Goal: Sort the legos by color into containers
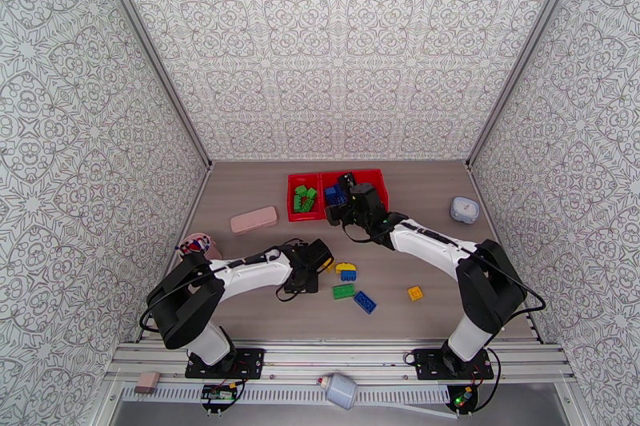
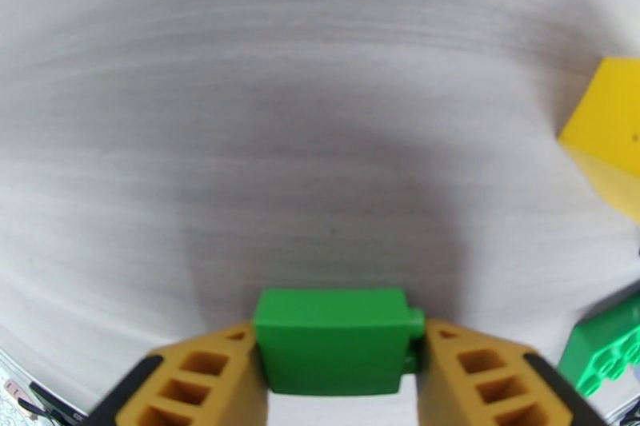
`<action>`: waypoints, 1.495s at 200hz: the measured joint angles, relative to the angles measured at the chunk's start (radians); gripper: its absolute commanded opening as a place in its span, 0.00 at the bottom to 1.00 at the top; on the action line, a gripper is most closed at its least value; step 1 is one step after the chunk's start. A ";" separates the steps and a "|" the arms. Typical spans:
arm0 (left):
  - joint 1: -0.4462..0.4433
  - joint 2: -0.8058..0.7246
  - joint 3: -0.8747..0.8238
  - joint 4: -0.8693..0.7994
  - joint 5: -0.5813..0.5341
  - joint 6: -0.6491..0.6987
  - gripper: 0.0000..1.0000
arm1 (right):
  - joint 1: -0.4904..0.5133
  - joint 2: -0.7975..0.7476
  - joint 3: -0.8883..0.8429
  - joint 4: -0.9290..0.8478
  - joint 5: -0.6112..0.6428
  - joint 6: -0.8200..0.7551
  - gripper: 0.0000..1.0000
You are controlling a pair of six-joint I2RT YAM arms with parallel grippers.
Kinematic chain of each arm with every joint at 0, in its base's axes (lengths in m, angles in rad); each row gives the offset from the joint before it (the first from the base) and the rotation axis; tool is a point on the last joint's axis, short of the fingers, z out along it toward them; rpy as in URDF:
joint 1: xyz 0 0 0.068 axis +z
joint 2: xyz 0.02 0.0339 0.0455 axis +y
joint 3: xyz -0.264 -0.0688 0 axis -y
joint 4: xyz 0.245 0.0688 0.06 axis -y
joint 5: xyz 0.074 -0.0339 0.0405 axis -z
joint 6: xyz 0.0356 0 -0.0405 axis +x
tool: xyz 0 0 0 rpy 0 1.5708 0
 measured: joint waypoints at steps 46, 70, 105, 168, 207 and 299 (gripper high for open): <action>0.002 -0.009 -0.001 -0.001 -0.002 0.001 0.45 | 0.000 -0.001 0.000 -0.001 -0.002 0.008 0.94; 0.006 -0.050 -0.001 -0.004 -0.013 0.004 0.43 | 0.000 -0.028 -0.016 -0.005 -0.005 0.014 0.94; 0.037 -0.127 0.016 -0.018 -0.019 0.027 0.42 | 0.000 -0.131 -0.087 -0.006 -0.003 0.018 0.93; 0.193 -0.106 0.184 -0.009 -0.039 0.131 0.42 | 0.000 -0.252 -0.161 -0.010 0.008 0.018 0.93; 0.294 0.027 0.365 0.024 -0.040 0.217 0.42 | 0.000 -0.255 -0.173 -0.023 0.010 0.025 0.93; 0.416 0.386 0.797 0.023 -0.071 0.365 0.42 | 0.000 -0.263 -0.210 -0.025 0.011 0.037 0.93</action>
